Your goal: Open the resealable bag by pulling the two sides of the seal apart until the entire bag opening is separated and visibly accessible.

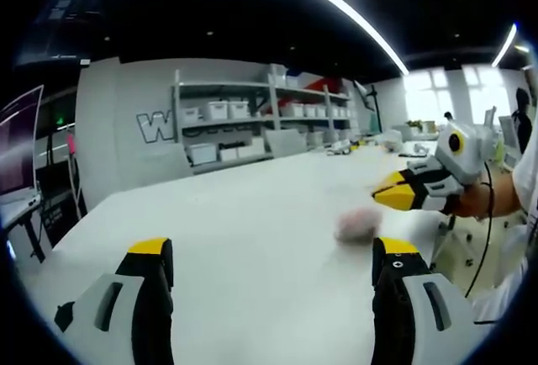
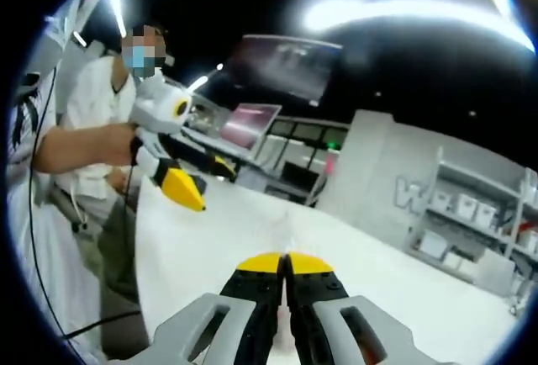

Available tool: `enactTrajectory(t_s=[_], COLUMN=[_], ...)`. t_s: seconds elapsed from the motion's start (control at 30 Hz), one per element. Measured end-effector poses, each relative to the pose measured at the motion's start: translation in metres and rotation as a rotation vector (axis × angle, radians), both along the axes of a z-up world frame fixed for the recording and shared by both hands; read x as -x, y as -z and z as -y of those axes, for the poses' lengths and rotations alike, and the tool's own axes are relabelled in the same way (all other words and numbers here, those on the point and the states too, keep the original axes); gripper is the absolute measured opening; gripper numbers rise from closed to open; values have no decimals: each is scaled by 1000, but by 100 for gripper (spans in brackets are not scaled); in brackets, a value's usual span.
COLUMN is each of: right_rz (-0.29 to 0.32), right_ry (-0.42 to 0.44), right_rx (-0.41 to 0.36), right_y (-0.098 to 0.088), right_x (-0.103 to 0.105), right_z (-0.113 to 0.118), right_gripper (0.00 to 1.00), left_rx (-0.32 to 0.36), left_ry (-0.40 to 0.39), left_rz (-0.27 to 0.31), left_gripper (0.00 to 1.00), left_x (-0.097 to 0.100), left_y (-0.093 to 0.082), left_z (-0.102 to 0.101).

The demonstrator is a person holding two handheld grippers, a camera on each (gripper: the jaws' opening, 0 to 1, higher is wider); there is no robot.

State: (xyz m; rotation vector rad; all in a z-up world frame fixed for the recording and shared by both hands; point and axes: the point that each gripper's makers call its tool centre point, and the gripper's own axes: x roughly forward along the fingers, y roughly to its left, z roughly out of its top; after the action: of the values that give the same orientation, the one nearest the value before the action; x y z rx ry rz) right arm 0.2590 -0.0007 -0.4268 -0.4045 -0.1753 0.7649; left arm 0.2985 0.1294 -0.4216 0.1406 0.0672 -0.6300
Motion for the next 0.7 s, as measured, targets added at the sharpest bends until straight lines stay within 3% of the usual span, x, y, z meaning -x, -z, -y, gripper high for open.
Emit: enactTrajectory(t_s=[0.7], right_rz=[-45], right_ry=[-47], right_rx=[102], right_y=[26], right_x=[11], right_z=[-14], right_gripper=[0], left_rx=[4], left_ry=[-13], left_rz=[-8], left_gripper=[98], left_x=[0], left_y=[3], left_z=[-4])
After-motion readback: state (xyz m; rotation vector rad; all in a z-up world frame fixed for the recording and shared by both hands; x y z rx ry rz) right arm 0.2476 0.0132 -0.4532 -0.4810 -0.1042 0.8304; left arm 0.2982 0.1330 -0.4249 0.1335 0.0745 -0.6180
